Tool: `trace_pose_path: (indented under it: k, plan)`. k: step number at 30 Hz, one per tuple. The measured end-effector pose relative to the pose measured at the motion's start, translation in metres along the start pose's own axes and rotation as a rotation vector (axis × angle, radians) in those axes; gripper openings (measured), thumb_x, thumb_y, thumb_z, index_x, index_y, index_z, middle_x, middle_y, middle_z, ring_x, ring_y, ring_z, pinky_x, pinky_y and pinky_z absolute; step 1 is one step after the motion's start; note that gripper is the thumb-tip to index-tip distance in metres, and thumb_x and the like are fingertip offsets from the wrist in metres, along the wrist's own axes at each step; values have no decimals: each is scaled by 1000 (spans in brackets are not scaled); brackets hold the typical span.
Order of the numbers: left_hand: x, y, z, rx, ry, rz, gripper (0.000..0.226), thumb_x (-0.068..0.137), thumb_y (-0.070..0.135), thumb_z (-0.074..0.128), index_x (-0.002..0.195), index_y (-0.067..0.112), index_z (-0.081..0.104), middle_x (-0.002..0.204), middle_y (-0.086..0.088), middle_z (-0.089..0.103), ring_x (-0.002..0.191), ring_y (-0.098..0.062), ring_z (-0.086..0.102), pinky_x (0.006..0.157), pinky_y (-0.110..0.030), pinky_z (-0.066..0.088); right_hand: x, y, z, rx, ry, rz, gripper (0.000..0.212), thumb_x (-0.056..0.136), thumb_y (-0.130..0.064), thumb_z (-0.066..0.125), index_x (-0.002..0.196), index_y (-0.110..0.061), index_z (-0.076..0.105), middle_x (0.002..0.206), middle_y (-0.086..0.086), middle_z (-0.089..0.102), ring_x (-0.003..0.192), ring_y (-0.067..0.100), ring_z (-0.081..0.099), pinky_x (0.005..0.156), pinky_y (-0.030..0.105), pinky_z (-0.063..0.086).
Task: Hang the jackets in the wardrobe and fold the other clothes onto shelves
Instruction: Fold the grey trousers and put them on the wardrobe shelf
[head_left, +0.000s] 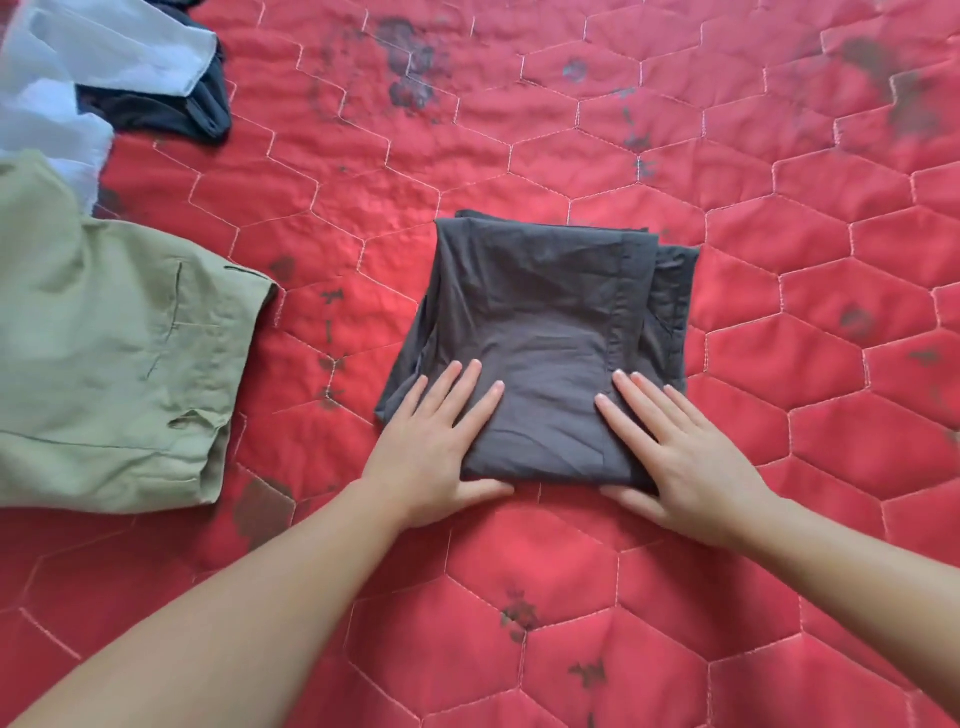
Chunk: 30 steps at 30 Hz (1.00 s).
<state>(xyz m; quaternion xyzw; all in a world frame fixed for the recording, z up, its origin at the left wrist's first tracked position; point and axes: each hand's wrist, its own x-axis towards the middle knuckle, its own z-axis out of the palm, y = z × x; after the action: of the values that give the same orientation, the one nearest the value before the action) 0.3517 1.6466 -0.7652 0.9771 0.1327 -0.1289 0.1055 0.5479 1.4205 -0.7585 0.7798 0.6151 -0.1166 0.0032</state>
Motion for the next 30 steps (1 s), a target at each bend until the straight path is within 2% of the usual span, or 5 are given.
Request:
trace_pose_path:
  k: [4, 9, 15, 19, 30]
  plan:
    - [-4, 1, -4, -40, 78, 13, 78, 70, 46, 55, 142, 15, 49, 145, -17, 48, 131, -36, 48, 103, -52, 43, 3, -4, 3, 25, 104, 26, 80, 68, -30, 73, 141, -9, 49, 145, 22, 45, 131, 39, 48, 108, 49, 40]
    - [-5, 5, -29, -167, 47, -54, 61, 82, 9, 56, 140, 28, 51, 149, 0, 46, 137, -24, 43, 105, -37, 40, 2, -8, -13, 225, 189, 135, 58, 68, -2, 67, 124, -18, 66, 131, 7, 62, 120, 28, 60, 94, 44, 51]
    - [-15, -11, -65, -622, -202, -258, 18, 90, 32, 65, 79, 18, 66, 59, 8, 60, 57, -9, 56, 55, -24, 40, 2, 12, -64, 670, -276, 290, 24, 87, -11, 62, 66, -19, 53, 56, -12, 45, 59, 12, 43, 56, 28, 36]
    - [-21, -8, -73, -1059, -394, -359, 27, 90, 26, 67, 76, 5, 59, 56, -3, 51, 51, -16, 46, 51, -26, 37, -3, 23, -80, 1063, -559, 389, 10, 82, -13, 71, 76, -7, 64, 63, -1, 58, 60, 12, 54, 56, 24, 43]
    - [26, -18, -78, -1268, 122, -762, 44, 74, 57, 74, 84, 14, 75, 91, -6, 76, 79, -14, 65, 79, -32, 47, 32, 48, -74, 1406, -109, 740, 33, 78, -6, 74, 111, -10, 68, 107, 11, 72, 101, 25, 68, 98, 45, 49]
